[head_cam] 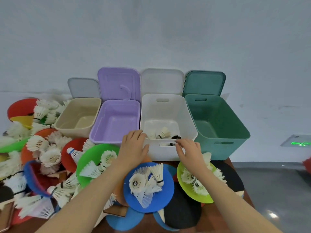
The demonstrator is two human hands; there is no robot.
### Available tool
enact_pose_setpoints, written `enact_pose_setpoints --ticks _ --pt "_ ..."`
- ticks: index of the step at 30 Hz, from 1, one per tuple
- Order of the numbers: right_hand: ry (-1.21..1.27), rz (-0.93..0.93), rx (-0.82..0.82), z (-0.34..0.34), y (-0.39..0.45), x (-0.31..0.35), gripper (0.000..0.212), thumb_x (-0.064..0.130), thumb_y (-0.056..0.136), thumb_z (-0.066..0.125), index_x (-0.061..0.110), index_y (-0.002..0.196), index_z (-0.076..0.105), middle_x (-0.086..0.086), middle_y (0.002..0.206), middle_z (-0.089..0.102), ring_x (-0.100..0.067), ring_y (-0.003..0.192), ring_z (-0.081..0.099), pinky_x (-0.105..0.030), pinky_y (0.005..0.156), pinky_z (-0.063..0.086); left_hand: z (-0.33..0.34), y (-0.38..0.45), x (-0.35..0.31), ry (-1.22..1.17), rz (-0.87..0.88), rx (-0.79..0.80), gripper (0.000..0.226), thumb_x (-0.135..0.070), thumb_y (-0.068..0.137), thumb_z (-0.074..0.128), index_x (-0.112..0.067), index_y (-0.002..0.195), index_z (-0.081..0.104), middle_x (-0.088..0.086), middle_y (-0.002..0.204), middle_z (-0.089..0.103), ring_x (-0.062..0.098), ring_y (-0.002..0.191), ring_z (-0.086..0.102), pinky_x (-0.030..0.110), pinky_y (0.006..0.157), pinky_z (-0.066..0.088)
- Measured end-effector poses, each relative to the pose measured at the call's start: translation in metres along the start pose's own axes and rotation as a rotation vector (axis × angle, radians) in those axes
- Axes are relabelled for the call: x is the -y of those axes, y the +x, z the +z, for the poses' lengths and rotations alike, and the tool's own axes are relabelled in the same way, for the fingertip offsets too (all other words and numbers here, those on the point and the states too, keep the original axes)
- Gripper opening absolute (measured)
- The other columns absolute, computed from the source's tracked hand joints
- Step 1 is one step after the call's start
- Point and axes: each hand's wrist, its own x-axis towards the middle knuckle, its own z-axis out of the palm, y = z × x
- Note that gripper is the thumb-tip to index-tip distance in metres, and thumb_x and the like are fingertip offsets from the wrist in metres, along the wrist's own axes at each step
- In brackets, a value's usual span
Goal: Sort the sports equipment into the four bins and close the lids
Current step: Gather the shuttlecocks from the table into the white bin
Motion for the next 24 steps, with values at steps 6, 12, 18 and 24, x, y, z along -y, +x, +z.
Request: enact_pose_setpoints --ticks 6,12,18,24 --pt "0.132 -0.061 0.327 0.038 -0.03 0.009 0.021 0.03 0.091 0.055 0.021 0.107 0.065 0.009 0.09 0.062 -0.01 0.086 0.058 -0.038 0.083 0.047 0.01 -0.056 0.023 0.01 0.014 0.103 0.033 -0.035 0.08 0.046 -0.016 0.1 0.064 0.001 0.107 0.061 0.022 0.101 0.051 0.039 0.081 0.041" --pt "-0.035 0.018 0.418 0.074 -0.055 0.023 0.026 0.041 0.09 0.052 0.03 0.114 0.058 0.013 0.103 0.061 -0.009 0.101 0.053 -0.029 0.085 0.028 0.026 -0.094 0.032 0.148 -0.087 0.363 0.045 -0.045 0.084 0.045 -0.018 0.116 0.062 -0.002 0.114 0.062 0.026 0.108 0.053 0.043 0.089 0.039" --pt "-0.042 0.122 0.384 0.087 -0.07 0.034 0.01 0.023 0.091 0.051 0.03 0.093 0.057 0.01 0.093 0.065 -0.009 0.095 0.053 -0.027 0.078 0.016 0.04 -0.099 0.03 0.064 -0.119 0.32 0.03 -0.034 0.096 0.041 -0.025 0.117 0.06 -0.008 0.115 0.059 0.019 0.118 0.041 0.033 0.095 0.019" --pt "0.109 0.148 0.26 0.069 -0.069 0.028 0.014 0.018 0.087 0.06 0.031 0.083 0.057 0.014 0.084 0.063 -0.004 0.085 0.054 -0.024 0.078 0.017 0.037 -0.092 0.033 -0.121 -0.114 0.059 0.031 -0.037 0.09 0.043 -0.027 0.091 0.073 -0.012 0.089 0.068 0.016 0.089 0.059 0.026 0.074 0.017"
